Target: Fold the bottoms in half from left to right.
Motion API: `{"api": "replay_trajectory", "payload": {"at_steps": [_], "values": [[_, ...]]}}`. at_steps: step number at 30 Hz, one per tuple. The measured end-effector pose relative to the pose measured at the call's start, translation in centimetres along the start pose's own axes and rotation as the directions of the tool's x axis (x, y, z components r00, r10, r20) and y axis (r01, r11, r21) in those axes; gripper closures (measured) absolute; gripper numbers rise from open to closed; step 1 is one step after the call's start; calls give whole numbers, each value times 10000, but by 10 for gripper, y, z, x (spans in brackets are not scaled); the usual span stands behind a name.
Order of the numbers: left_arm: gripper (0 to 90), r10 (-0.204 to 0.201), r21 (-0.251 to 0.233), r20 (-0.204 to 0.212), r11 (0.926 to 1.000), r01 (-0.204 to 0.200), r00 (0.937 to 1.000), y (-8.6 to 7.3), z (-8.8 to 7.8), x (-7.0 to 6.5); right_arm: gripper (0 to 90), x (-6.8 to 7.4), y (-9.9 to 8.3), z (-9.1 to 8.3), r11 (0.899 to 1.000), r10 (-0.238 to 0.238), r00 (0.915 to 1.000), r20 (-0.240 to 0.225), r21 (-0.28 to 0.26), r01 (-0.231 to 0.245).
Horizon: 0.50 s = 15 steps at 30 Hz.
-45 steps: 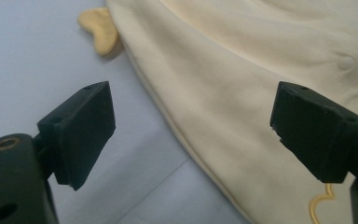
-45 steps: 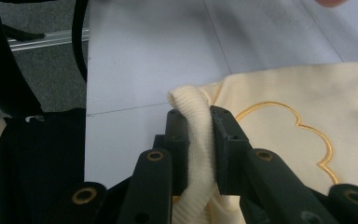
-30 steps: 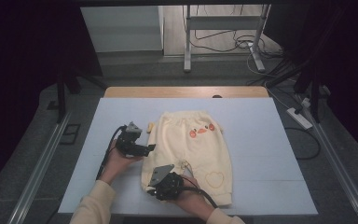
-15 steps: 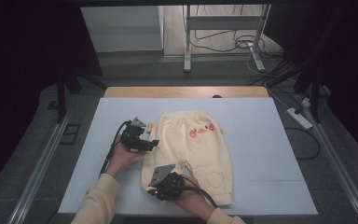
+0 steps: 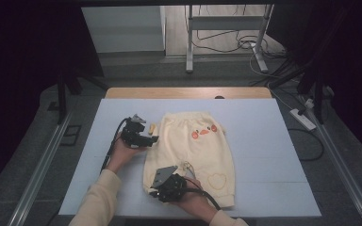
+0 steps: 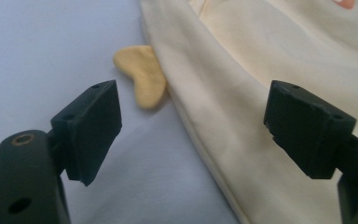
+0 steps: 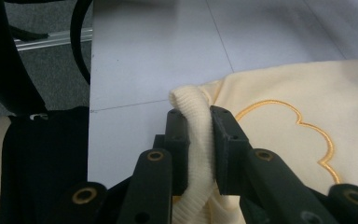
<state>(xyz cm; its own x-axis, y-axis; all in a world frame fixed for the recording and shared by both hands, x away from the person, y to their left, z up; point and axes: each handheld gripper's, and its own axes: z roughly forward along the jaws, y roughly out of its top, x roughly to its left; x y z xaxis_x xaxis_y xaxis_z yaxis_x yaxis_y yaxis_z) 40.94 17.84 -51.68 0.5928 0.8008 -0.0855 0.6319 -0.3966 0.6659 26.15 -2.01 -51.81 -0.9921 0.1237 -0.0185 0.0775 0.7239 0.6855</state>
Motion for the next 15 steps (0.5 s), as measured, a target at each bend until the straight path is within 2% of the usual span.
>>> {"api": "replay_trajectory", "payload": {"at_steps": [2, 9, 15], "values": [[200, -33, 69, 25, 10000, 33, 10000, 0, 3, 0, 774, 0, 0, 0, 10000, 16, 10000, 19, -12, -16], [196, 244, 461, 61, 9986, -247, 9997, 3, 13, -6, 774, 0, -1, 0, 10000, 9, 10000, -6, 5, -9], [205, 43, 393, 177, 9992, -50, 9998, 2, 16, -1, 774, 1, -1, 0, 10000, -74, 9999, 81, -46, 74]]}}
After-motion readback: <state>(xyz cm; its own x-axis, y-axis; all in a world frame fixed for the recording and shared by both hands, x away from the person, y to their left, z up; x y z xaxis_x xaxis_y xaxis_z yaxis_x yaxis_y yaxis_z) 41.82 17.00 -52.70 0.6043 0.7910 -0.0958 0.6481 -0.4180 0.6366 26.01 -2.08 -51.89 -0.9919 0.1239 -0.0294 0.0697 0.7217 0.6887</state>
